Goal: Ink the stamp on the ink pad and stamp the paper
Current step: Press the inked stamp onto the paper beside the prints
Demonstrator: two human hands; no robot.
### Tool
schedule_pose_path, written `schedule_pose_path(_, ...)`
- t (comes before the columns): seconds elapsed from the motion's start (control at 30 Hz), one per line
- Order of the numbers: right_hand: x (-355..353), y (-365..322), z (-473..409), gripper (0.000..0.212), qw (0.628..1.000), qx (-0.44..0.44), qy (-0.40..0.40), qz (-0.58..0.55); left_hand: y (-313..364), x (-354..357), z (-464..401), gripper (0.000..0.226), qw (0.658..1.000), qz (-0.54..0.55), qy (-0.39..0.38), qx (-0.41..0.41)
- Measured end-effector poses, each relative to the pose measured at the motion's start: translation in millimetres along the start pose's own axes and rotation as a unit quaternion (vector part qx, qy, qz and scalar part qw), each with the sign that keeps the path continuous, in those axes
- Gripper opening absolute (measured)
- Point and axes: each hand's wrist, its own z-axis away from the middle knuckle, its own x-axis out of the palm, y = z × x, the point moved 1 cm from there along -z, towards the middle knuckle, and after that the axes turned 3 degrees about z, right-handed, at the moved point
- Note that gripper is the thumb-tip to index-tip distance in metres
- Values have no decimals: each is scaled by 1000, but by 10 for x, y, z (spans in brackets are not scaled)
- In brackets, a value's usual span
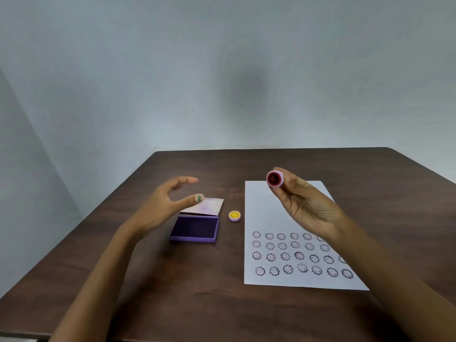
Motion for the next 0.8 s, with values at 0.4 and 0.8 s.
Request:
schedule_pose_path(0.4,-910,-622,349,27,934,-118,118,315,827,1704,-334,83,936,-210,-261,110)
schedule_pose_path(0.8,-784,-487,425,26,701,-148,53,696,475,1889,-238,98,906,-291,-285,112)
